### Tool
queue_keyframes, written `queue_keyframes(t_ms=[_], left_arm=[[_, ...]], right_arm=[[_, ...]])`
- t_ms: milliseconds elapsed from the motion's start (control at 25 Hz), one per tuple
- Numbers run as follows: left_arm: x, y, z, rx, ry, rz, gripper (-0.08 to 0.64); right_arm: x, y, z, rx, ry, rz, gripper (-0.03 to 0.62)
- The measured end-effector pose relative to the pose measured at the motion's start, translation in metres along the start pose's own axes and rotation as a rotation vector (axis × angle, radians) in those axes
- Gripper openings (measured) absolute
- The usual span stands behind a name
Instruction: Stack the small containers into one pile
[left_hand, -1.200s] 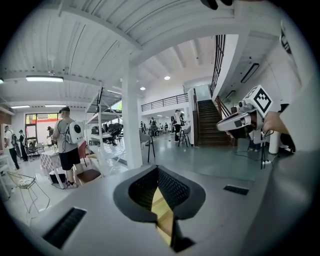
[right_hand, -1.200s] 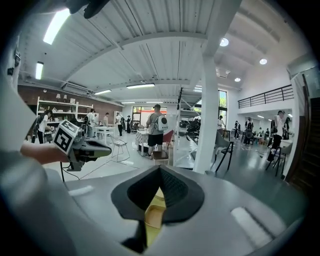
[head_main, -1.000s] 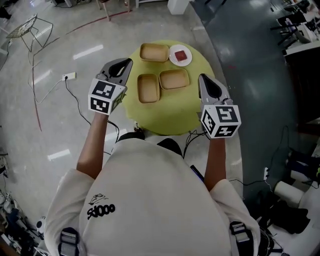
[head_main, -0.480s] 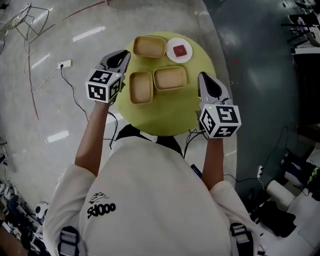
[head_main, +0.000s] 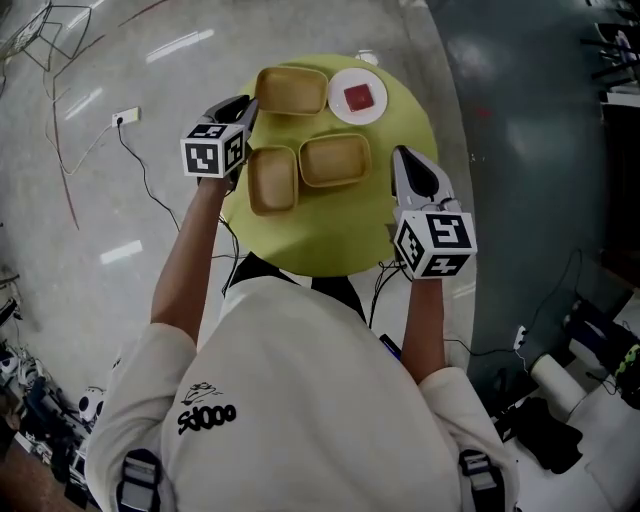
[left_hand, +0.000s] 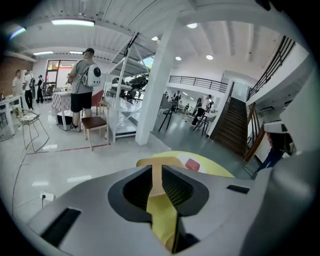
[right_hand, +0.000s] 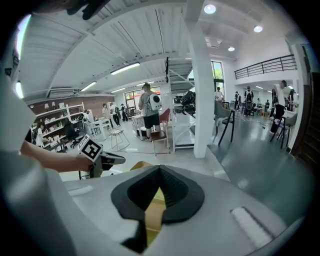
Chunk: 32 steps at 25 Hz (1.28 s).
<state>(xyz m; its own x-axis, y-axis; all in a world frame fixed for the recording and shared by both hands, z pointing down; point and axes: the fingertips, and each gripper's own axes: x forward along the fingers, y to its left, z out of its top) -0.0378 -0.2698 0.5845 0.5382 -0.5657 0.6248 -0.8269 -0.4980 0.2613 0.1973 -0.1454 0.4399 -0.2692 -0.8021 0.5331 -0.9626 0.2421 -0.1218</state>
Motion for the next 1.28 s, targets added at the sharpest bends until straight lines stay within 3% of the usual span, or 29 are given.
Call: queue_keyframes(t_ms=[400, 520, 840, 960, 1280], left_arm=[[0.063, 0.043, -0.040, -0.086, 0.127, 0.050, 0.081], [0.069, 0.046, -0.046, -0.110, 0.122, 0.049, 0.083], [0.080, 0.045, -0.047, -0.083, 0.122, 0.047, 0.063], [0.077, 0.046, -0.047, -0.083, 0.099, 0.045, 0.026], [0.054, 0.050, -0.033, -0.098, 0.009, -0.026, 0.025]], right_arm=[[0.012, -0.002, -0.015, 0.002, 0.047, -0.019, 0.011], [0.007, 0.005, -0.017, -0.019, 0.046, -0.012, 0.011], [-0.009, 0.021, -0.021, -0.040, 0.028, -0.004, 0.011], [-0.015, 0.026, -0.021, -0.032, 0.016, -0.015, 0.011], [-0.045, 0.045, -0.032, -0.001, -0.005, -0.075, 0.011]])
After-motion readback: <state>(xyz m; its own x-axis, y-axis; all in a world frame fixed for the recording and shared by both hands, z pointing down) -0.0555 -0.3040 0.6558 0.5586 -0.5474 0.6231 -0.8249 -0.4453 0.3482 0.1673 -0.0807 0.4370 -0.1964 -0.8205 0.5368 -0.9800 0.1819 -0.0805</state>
